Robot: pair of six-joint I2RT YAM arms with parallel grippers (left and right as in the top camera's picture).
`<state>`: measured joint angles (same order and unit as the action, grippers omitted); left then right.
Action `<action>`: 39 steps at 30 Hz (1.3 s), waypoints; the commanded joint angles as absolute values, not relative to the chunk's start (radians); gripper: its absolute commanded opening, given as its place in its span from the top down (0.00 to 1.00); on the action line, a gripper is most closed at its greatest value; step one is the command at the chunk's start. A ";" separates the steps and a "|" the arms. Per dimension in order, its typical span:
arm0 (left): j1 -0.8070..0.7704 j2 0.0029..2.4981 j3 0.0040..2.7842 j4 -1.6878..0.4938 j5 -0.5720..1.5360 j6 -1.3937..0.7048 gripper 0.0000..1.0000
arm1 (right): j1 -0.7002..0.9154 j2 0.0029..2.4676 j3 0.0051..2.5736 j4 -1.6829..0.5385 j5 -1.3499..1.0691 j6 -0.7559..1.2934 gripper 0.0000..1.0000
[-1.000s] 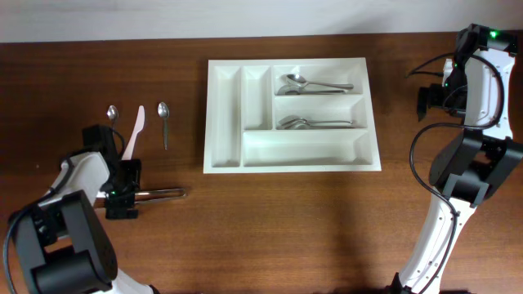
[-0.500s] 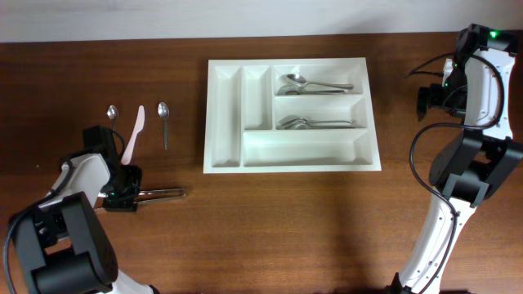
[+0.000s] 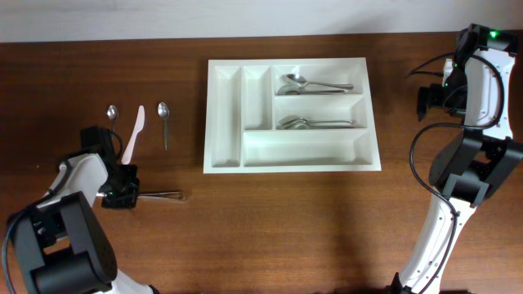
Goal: Pack container
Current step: 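Lift the tongs and carry them over the tray's bottom compartment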
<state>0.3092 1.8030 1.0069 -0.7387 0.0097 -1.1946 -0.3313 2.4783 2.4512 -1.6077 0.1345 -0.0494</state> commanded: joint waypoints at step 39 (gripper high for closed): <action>-0.382 1.784 1.647 -0.797 0.208 -0.236 0.98 | -0.335 2.435 2.453 -1.607 0.143 -0.048 0.01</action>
<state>-0.2966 1.8046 1.6238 -0.8215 0.2134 -0.5018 -0.3313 2.4783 2.4512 -1.6077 0.1345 -0.0490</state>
